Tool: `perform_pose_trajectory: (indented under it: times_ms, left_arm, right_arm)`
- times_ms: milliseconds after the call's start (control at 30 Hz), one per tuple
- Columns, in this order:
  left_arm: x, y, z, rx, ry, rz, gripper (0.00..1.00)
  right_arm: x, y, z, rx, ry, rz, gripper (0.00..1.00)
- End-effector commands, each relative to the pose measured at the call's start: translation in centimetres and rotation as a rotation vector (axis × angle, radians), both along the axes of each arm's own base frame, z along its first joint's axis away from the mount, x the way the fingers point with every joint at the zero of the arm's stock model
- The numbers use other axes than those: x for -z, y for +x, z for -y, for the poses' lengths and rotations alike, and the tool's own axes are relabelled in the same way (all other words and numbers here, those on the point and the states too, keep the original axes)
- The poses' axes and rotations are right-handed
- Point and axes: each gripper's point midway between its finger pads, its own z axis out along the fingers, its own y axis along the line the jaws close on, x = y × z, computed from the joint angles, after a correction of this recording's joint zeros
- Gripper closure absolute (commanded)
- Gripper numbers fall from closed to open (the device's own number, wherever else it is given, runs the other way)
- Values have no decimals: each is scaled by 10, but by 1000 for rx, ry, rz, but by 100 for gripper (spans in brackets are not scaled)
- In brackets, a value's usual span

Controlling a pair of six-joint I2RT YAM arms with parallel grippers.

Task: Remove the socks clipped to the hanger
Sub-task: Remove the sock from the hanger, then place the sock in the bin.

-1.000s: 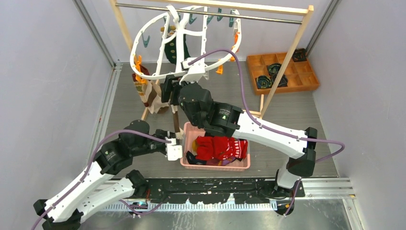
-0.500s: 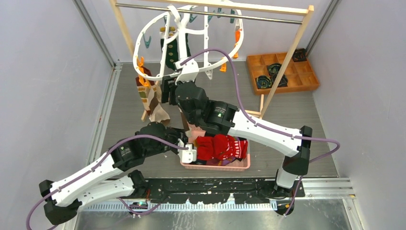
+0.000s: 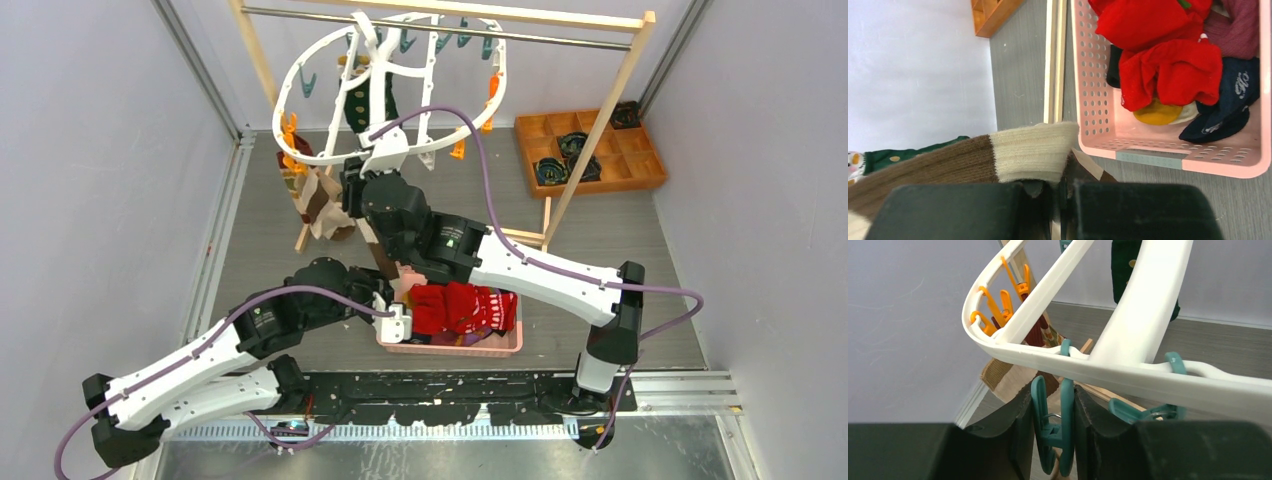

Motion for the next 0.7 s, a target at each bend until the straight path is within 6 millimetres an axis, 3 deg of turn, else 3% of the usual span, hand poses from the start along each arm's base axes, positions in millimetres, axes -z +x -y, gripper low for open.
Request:
perform_pose_trajectory:
  times_ms: [0, 133, 233, 267, 400, 433, 500, 533, 667]
  left_arm:
    - [11, -10, 2, 29, 6, -31, 100]
    - [14, -10, 1, 20, -2, -30, 100]
    - [13, -10, -1, 14, -6, -26, 100]
    - [12, -10, -1, 14, -6, -27, 100]
    - [10, -19, -6, 43, -16, -25, 100]
    - [10, -22, -7, 62, -19, -20, 100]
    - [10, -31, -9, 111, -32, -4, 100]
    - [9, -35, -9, 133, -40, 1, 100]
    - [5, -43, -9, 169, -75, 13, 100]
  right_arm:
    - [-38, -1, 15, -9, 139, 47, 76]
    - [-40, -3, 16, -66, 228, 34, 90]
    - [-37, -6, 16, -114, 259, 26, 92]
    - [-36, -10, 16, -138, 260, 23, 88]
    - [-21, -33, 18, -268, 219, -17, 38]
    - [-17, -43, 18, -318, 215, -30, 30]
    - [11, -63, 26, -398, 163, -94, 21]
    - [9, -76, 30, -448, 185, -111, 19]
    - [52, -120, 53, -601, 204, -211, 12]
